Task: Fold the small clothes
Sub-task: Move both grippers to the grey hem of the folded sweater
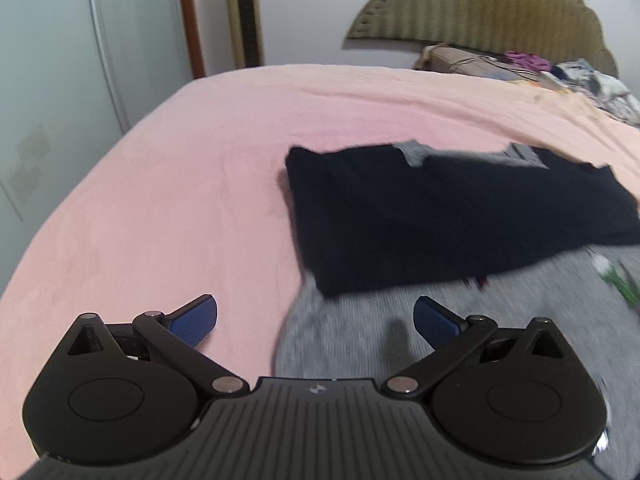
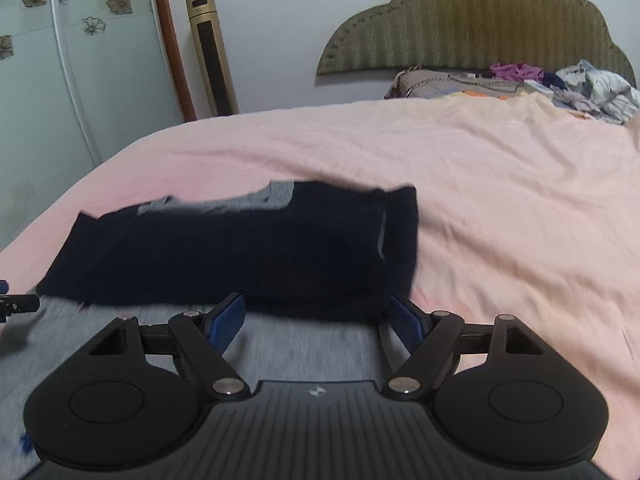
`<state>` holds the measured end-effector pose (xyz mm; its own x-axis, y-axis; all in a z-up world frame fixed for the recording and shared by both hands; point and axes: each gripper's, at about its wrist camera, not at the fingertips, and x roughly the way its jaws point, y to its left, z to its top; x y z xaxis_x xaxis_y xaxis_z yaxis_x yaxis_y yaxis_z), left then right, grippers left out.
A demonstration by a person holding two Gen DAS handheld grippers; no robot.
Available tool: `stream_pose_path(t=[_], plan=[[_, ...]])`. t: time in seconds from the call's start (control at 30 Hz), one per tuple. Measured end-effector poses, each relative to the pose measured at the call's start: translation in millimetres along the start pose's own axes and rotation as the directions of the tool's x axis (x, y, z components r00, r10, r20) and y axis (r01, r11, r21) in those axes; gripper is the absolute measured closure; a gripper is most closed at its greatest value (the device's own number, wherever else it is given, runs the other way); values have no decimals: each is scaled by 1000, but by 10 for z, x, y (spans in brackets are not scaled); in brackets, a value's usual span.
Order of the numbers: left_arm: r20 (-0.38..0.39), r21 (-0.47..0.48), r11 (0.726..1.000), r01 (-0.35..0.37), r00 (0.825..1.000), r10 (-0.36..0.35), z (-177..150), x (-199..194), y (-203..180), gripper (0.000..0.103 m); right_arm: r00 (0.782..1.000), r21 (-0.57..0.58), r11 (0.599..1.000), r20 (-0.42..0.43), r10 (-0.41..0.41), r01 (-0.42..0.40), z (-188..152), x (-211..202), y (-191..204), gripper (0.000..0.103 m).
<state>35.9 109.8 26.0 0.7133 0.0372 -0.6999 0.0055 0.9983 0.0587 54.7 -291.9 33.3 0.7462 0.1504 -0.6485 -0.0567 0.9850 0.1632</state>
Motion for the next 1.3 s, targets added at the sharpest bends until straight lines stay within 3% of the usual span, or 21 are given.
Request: stream_pose_path(t=[0.17,0.33,0.5,0.63,0.87,1.07,1.13,1.2,1.27,1.3], plan=[[-30,-15,998,60,998,-61,-244,-189,111,0,1000,49,999,-16,20,-19,-271,-253,-139,24],[-108,-85,986,145,982,-154,-486,-253,278,4,995,138,988,-49,83,-75,-509,-470,-289,24],[-107,-103,975,198,972,-209,-655,-405,358,2,986,212,967,-53,156,-142,-678,-783,-503,24],[-96,-131,963,235,964,-248,-731,-460,368,2,986,259,956,-57,156,-137,-853,-984,-608,24],[-69,-200,894,400,905,-420,-853,-562,256,7,980,284,944,-63,191,-166,-1134,-1274,-608,25],[-52,-246,862,443,882,-468,-918,-608,169,12,972,252,946,-64,225,-202,-1263,-1327,-378,25],[-54,-265,846,462,869,-491,-908,-595,138,17,960,242,939,-74,271,-246,-1254,-1284,-262,28],[-55,-267,852,451,875,-481,-897,-593,78,23,950,210,939,-95,299,-274,-1232,-1222,-97,36],[-57,-256,866,430,887,-458,-887,-593,24,41,945,162,944,-115,307,-287,-1221,-1167,63,50],[-69,-256,868,425,888,-454,-883,-583,4,64,945,134,949,-125,302,-286,-1213,-1144,130,65]])
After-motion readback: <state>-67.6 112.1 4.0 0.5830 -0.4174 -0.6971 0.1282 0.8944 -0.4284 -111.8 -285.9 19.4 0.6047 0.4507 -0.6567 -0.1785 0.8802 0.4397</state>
